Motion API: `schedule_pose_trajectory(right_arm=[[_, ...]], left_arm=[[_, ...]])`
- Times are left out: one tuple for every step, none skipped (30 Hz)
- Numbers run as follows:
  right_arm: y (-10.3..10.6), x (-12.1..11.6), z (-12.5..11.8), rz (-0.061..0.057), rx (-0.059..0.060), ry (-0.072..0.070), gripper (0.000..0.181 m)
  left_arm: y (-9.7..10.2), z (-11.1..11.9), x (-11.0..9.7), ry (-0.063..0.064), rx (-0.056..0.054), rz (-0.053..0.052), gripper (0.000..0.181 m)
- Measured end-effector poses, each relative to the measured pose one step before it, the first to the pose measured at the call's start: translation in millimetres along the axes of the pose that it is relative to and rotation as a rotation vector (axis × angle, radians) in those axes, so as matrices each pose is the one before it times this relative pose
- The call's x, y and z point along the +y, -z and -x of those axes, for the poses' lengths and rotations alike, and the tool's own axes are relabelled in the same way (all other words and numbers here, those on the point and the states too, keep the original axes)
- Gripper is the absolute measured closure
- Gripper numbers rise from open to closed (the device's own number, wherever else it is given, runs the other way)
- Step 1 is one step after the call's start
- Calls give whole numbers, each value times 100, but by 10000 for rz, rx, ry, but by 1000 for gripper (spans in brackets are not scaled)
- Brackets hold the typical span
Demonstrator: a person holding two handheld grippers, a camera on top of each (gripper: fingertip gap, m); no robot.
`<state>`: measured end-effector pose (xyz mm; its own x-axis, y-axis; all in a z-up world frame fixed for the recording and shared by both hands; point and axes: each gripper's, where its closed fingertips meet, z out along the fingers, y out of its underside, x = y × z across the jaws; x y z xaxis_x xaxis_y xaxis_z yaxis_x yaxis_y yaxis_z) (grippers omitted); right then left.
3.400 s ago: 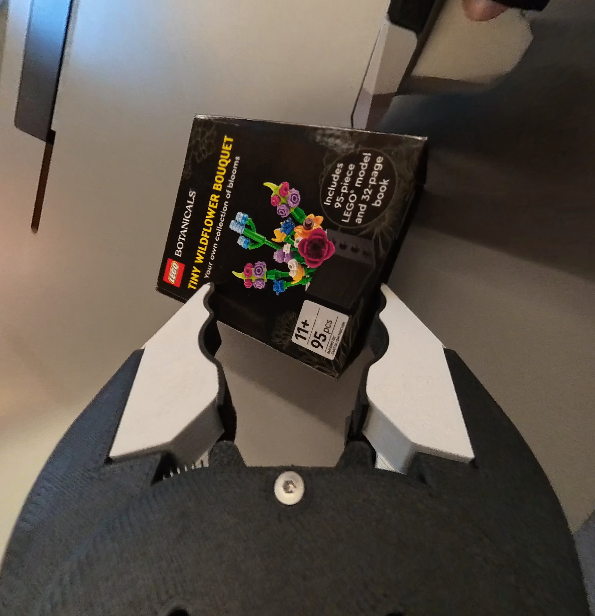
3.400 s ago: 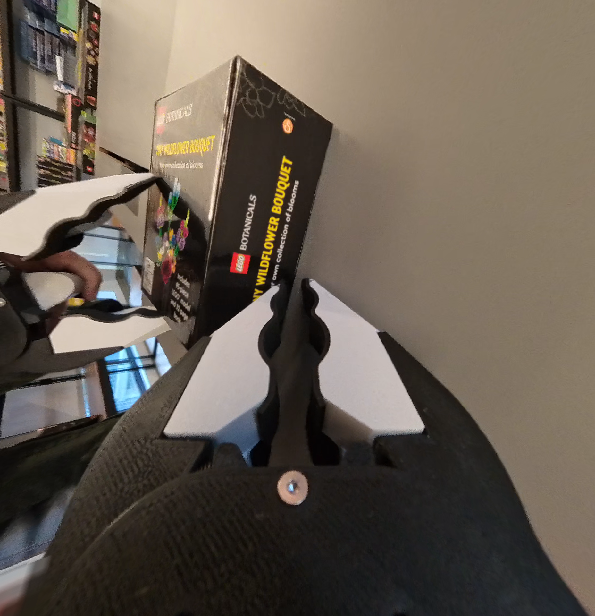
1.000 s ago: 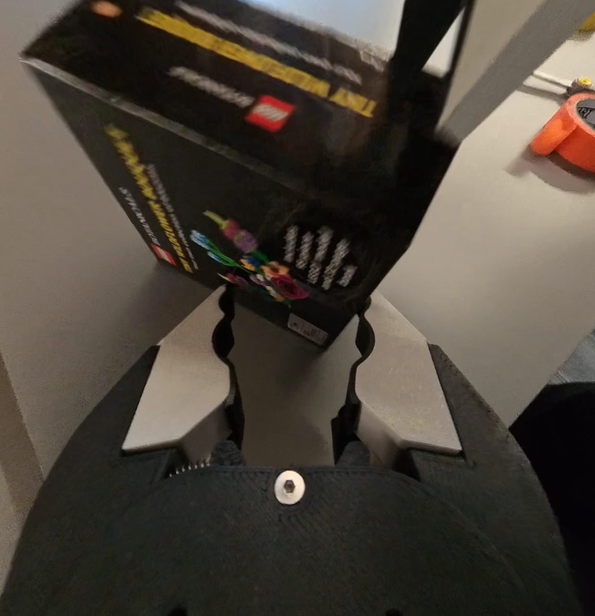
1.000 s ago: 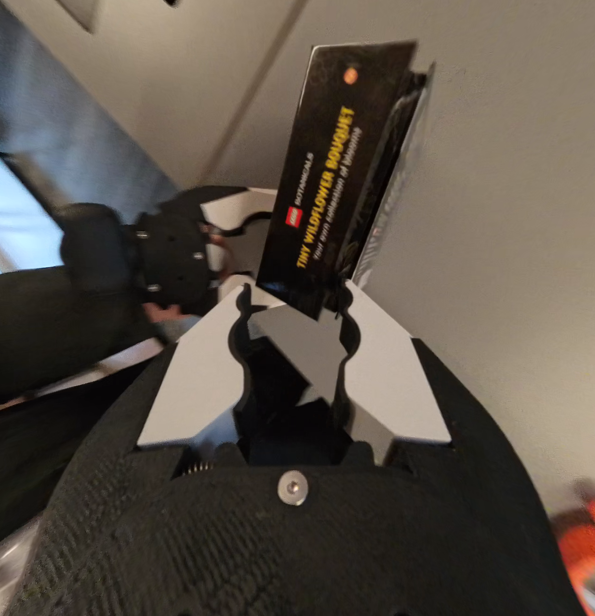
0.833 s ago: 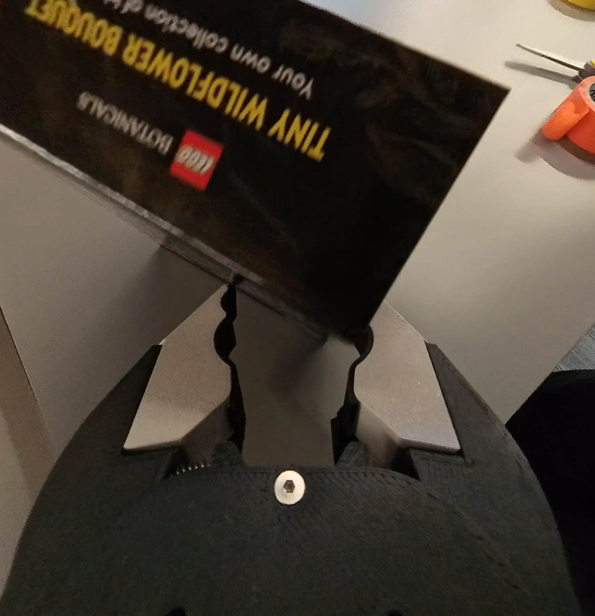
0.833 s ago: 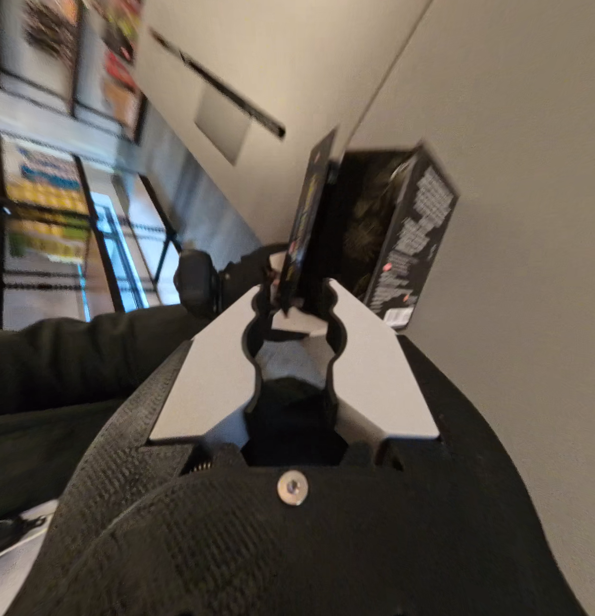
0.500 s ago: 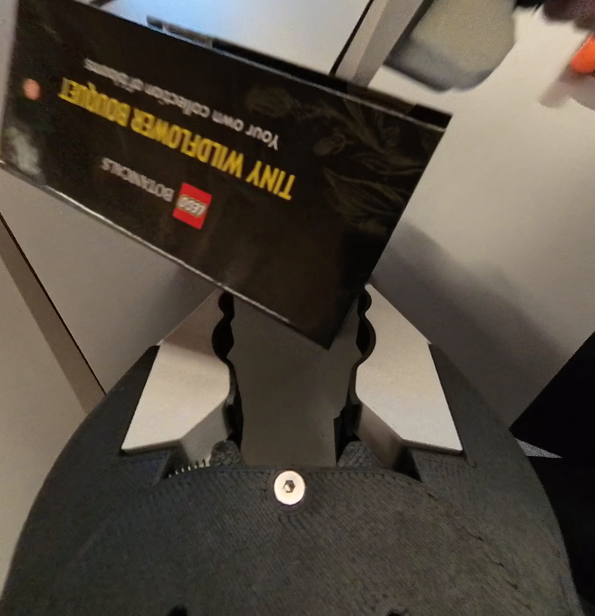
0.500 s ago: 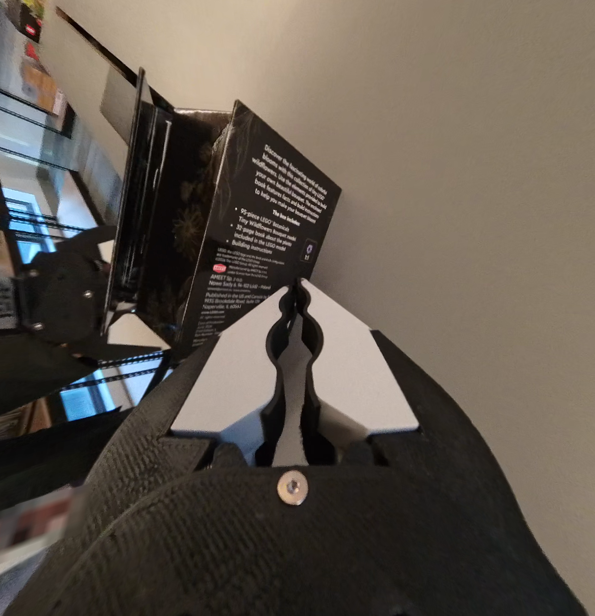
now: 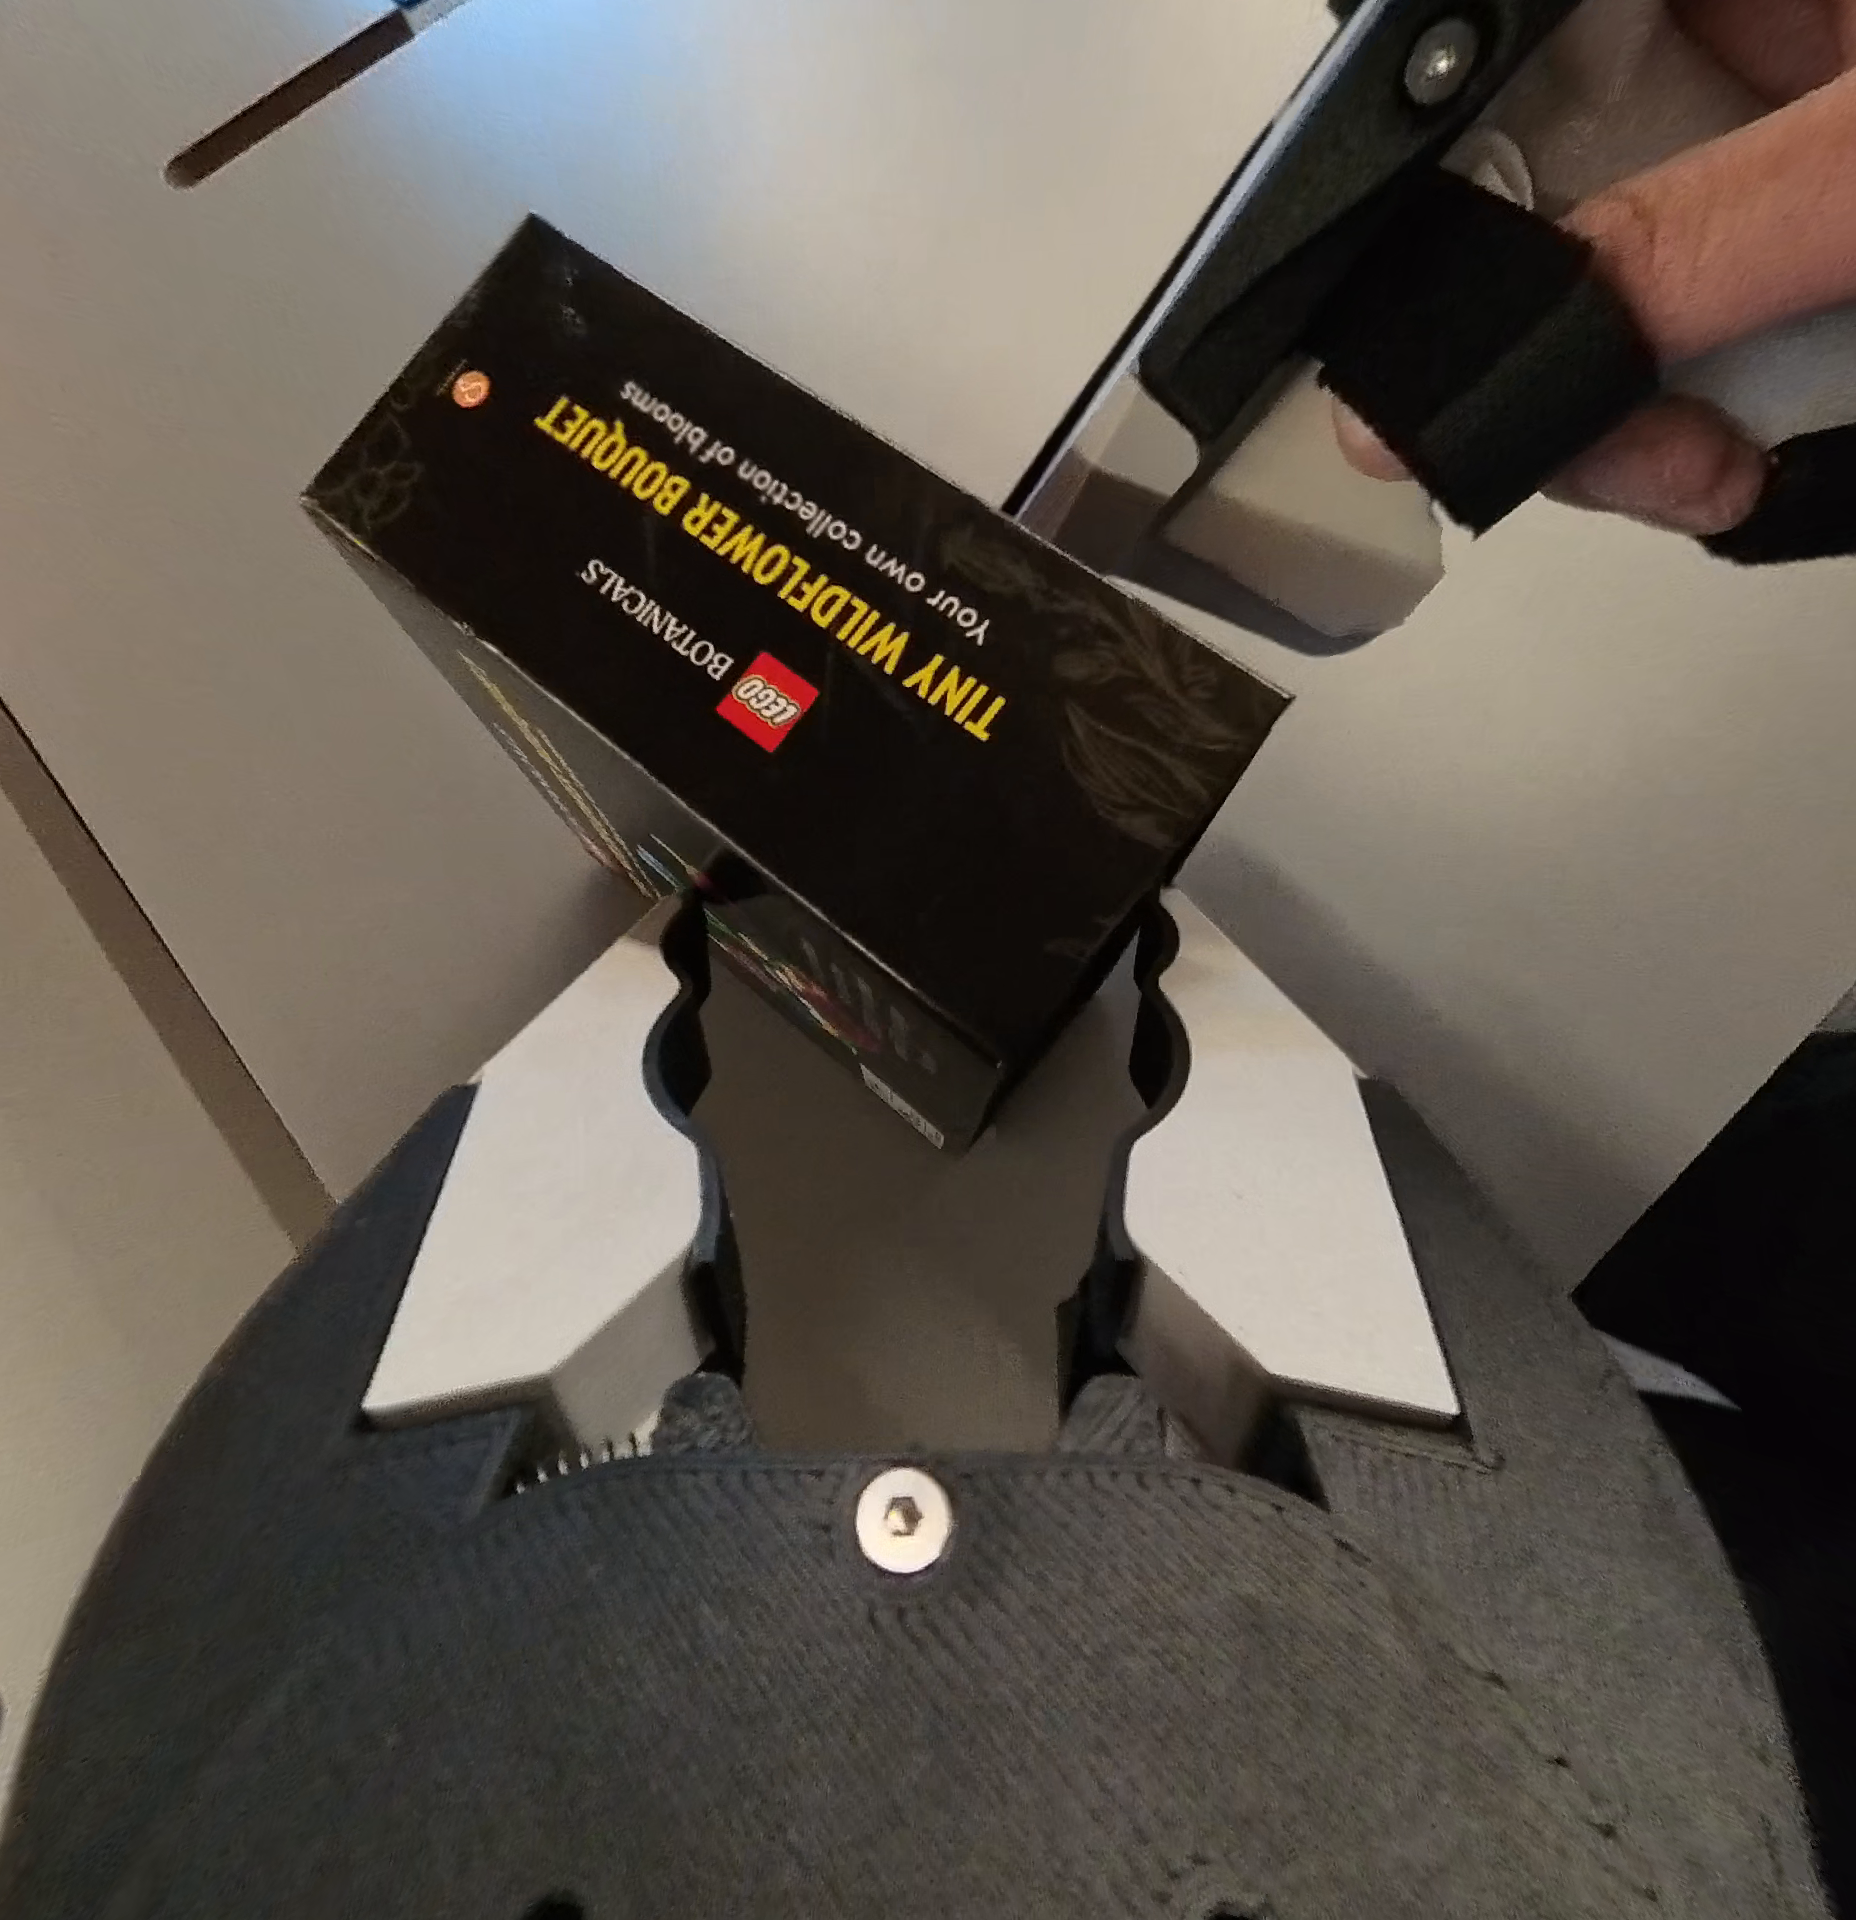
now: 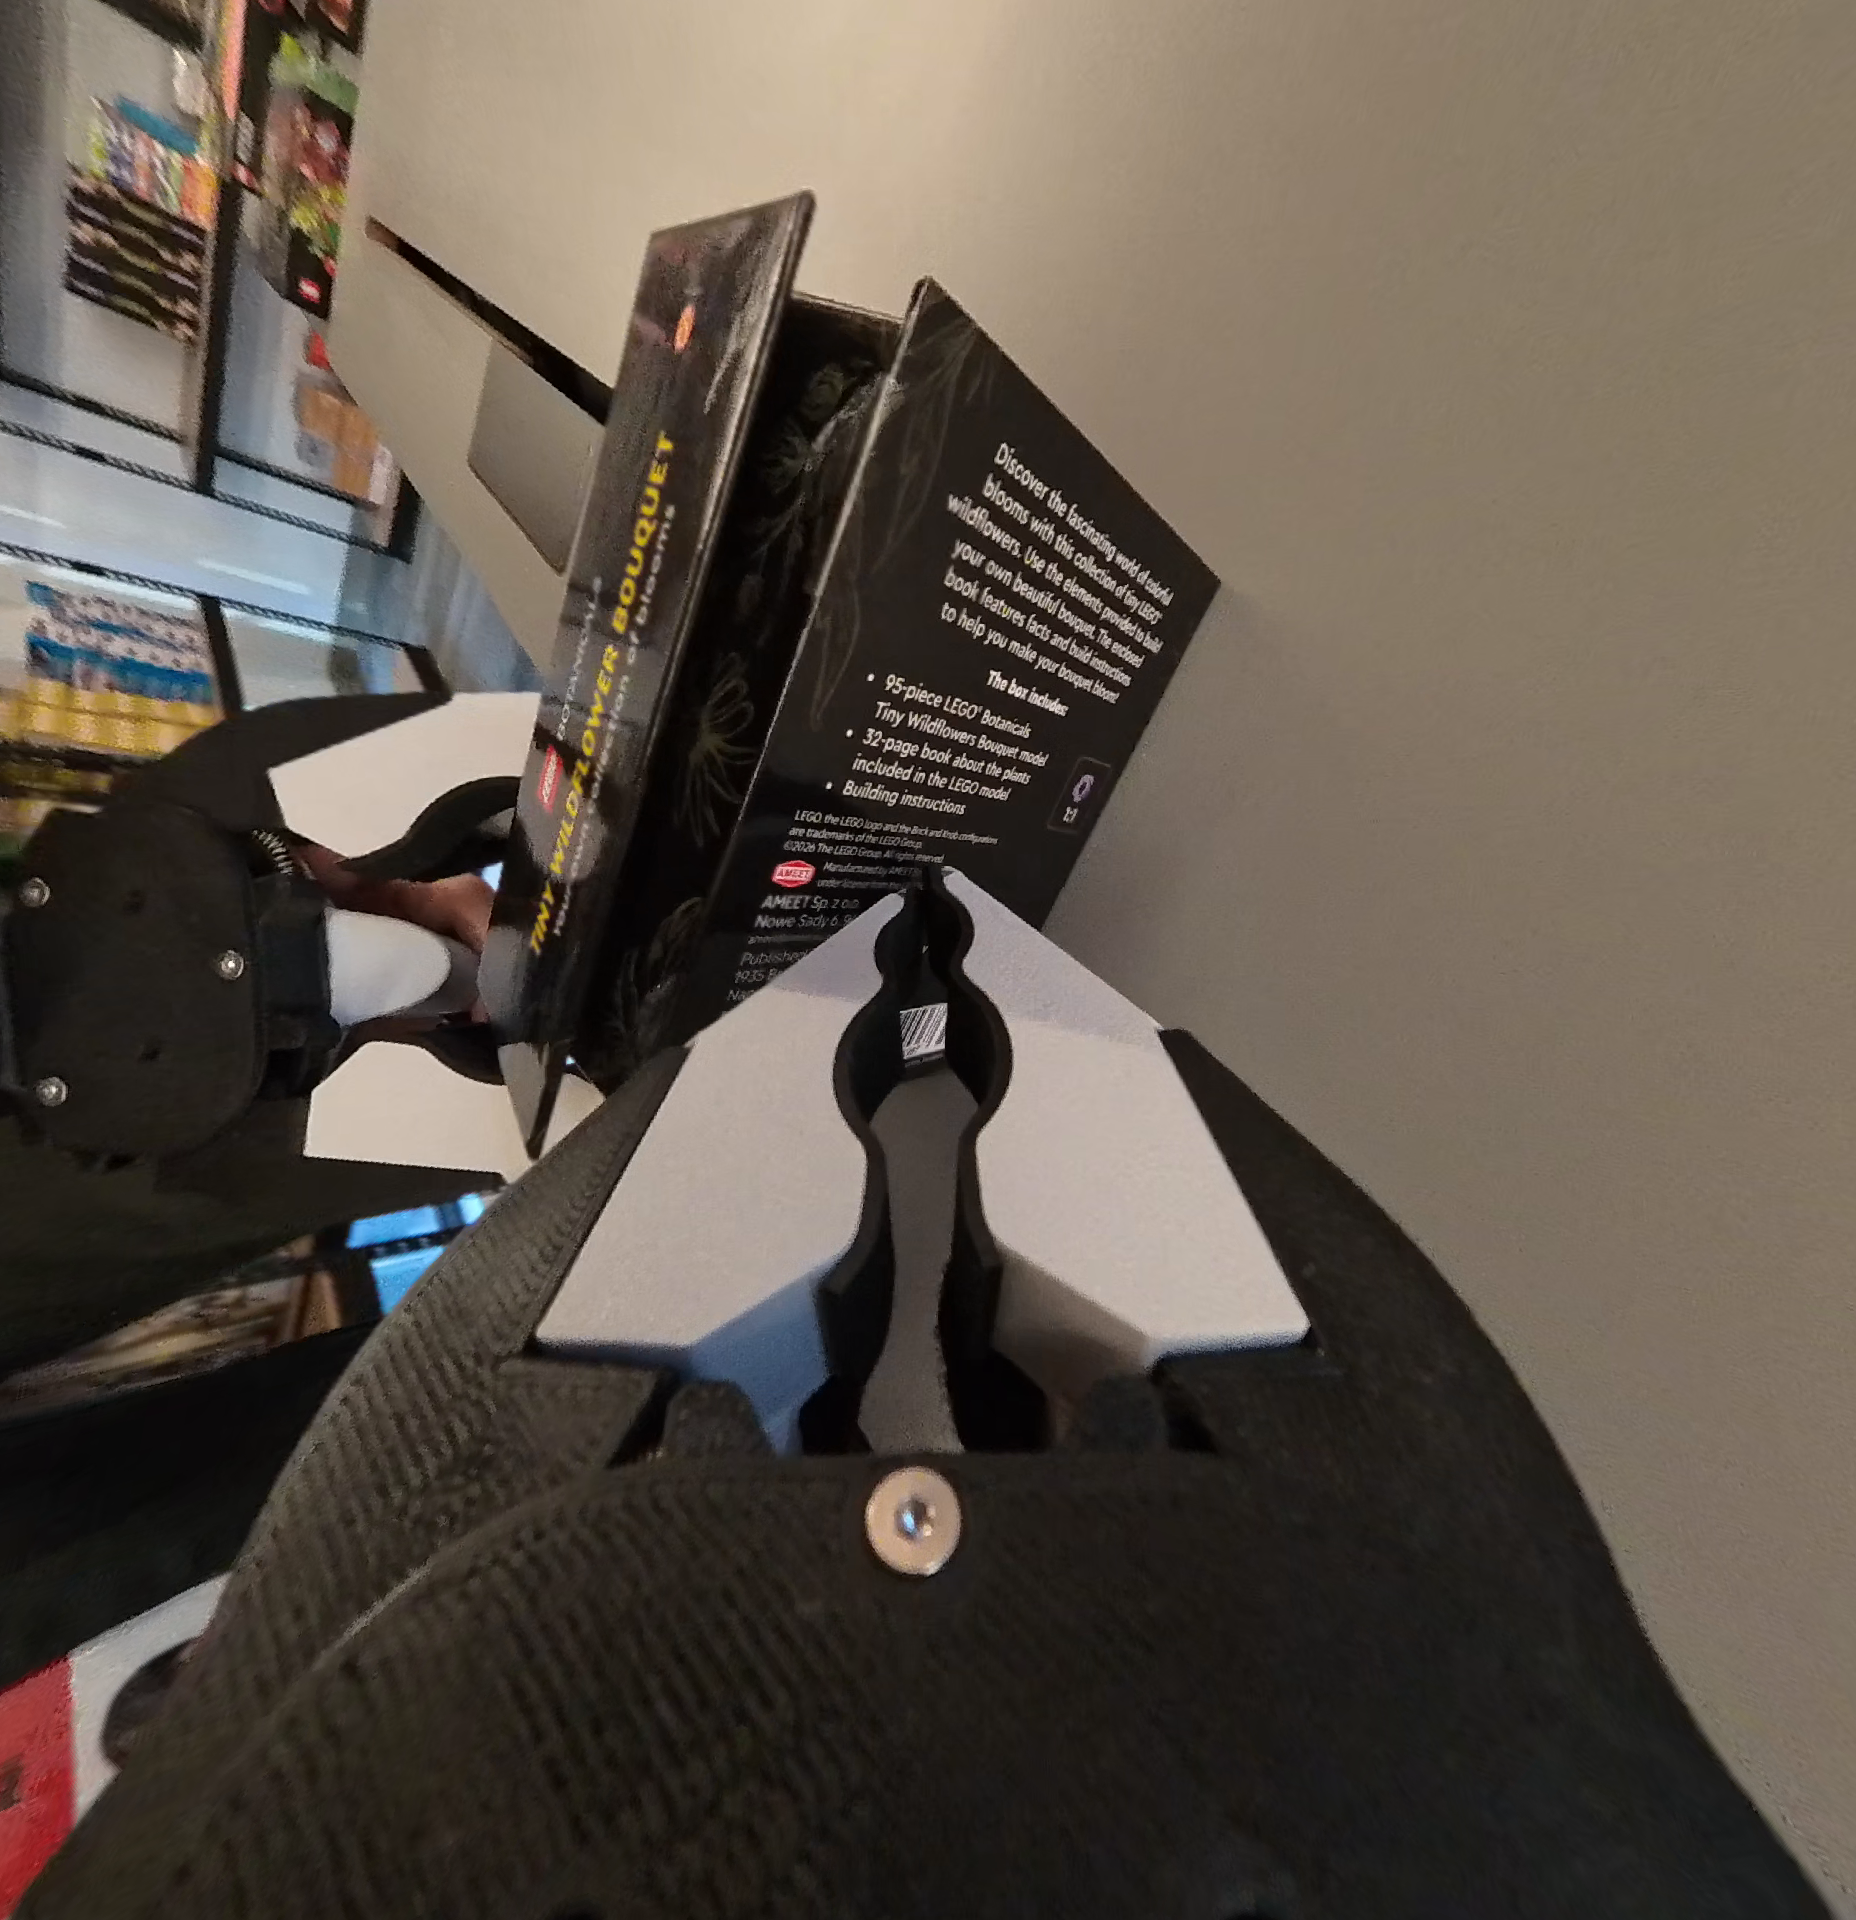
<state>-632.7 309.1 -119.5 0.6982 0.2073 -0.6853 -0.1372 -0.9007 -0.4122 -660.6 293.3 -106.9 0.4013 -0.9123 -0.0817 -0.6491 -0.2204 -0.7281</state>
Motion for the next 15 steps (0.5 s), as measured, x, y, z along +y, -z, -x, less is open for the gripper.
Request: schedule_pose_trajectory(right_arm=[[120,105,-161,-68,-108,-213,181],[135,148,-94,-53,-132,-195,181],[185,119,-33,-85,-177,-170,181],[363,31,-19,-126,-199,-219,181],[141,17,196,-148,-254,-253,181],[235,-65,340,-136,-305,-279,181],[318,-53,487,-135,-327,-216,181],[157,2,556,-119,-328,-169,181],[128,3,437,-75,-226,-103,181],[72,41,384,4,-122,19,181],[49,108,343,83,-32,108,181],[-9,78,373,86,17,172,181],[50,19,219,67,123,187,180],[11,-78,289,10,88,153,179],[26,-83,119,29,108,66,174]], left_arm=[[-47,-128,-138,-224,-38,77,99],[-37,-145,-108,-182,-27,97,99],[-41,-115,-100,-57,-32,101,99],[-11,-117,-94,81,-6,81,99],[119,-123,-128,140,41,49,99],[215,-79,-121,140,61,-14,100],[258,-44,-93,178,69,-45,100],[277,-34,-81,244,90,-98,100],[260,-110,-101,304,165,-141,99],[261,-144,-81,301,201,-122,96],[258,-80,-88,235,138,-108,95],[244,-55,-129,175,93,-119,93],[231,-15,-196,155,53,-148,93],[215,46,-219,169,-4,-167,93],[146,87,-176,196,-29,-143,93]])
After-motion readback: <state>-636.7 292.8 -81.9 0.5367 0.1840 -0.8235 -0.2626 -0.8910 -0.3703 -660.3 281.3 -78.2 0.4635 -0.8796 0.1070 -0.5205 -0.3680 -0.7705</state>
